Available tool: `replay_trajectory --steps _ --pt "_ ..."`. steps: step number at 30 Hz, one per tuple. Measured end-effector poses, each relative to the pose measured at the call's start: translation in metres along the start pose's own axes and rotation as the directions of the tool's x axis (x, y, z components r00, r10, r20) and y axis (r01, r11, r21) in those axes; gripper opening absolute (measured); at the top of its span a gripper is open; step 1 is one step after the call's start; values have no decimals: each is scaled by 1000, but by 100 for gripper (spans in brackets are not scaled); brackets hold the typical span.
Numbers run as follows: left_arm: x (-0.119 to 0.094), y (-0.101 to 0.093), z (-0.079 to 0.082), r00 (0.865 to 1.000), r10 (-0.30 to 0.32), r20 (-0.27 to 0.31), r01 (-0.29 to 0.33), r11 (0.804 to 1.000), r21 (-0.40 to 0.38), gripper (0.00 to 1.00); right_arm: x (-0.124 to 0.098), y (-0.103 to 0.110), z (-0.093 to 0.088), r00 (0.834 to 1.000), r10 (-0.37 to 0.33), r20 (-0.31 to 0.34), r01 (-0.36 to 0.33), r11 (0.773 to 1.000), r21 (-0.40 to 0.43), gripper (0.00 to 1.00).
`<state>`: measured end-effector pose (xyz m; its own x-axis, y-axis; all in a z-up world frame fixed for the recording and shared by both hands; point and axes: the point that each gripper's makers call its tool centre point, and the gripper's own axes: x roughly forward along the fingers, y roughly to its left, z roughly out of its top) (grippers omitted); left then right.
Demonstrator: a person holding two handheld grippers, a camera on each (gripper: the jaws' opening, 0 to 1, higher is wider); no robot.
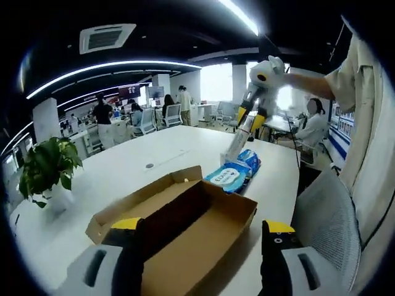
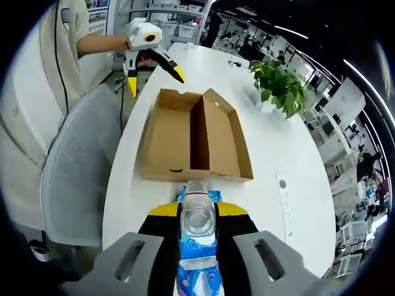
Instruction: Operate the shoe box by opening the lid, removing the specified soft item, and placing it in the target area until the item is outside and the box remains undamaged.
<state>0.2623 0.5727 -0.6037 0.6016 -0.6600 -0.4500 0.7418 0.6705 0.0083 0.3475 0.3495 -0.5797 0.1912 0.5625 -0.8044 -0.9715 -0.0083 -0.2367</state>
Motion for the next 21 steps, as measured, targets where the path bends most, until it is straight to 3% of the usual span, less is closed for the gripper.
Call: replay_trajectory --steps 14,21 --pt "-24 19 -13 990 137 22 -136 989 -58 93 23 -41 -23 990 59 -125 -58 998 14 17" --pt "-30 23 -15 983 182 24 -180 981 -76 96 37 -60 -44 972 81 -222 -71 996 54 17"
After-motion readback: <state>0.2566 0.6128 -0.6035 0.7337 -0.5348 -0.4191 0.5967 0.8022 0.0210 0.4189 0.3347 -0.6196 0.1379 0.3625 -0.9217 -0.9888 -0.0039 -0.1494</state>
